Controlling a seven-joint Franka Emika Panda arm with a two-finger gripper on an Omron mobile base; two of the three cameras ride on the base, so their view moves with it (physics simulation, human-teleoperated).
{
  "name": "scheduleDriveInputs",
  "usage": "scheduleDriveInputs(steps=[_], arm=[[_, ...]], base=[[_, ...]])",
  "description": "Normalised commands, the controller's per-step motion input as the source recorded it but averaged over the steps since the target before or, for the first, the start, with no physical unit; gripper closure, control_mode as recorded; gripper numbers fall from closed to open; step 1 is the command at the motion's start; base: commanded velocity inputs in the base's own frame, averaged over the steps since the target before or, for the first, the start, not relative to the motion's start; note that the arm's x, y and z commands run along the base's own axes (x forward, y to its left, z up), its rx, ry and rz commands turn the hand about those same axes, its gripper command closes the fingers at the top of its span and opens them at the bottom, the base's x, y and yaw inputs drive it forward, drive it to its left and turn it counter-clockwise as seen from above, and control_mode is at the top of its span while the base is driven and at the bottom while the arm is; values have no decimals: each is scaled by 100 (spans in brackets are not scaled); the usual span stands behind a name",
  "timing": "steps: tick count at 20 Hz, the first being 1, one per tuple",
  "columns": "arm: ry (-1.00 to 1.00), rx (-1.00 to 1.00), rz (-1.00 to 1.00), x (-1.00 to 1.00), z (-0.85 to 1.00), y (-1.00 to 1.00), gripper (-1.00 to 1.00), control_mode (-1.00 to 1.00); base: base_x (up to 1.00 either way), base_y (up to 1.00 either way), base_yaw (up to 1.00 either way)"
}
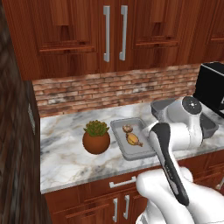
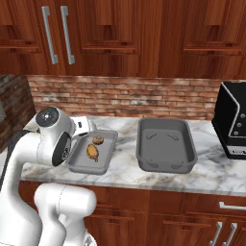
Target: Place one mushroom and one chicken drumstick in each tupperware on the nearby counter, to pack two identical lunches.
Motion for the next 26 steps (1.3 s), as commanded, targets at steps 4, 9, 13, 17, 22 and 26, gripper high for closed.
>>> scheduleDriveInputs(steps=[4, 9, 13, 17, 22, 26], arm=[[-13, 0, 1, -100, 41, -1, -100, -100], [-2, 0, 0, -100, 25, -30, -100, -100], [0, 0, 0, 0, 0, 0, -100, 100], [0, 0, 0, 0, 0, 0, -100, 100], [0, 0, 0, 0, 0, 0, -100, 100], [0, 0, 0, 0, 0, 0, -100, 100]], base=[[0, 0, 0], [0, 0, 0], [-100, -91, -2], [-28, -100, -8], [6, -100, -10], [-57, -99, -1]])
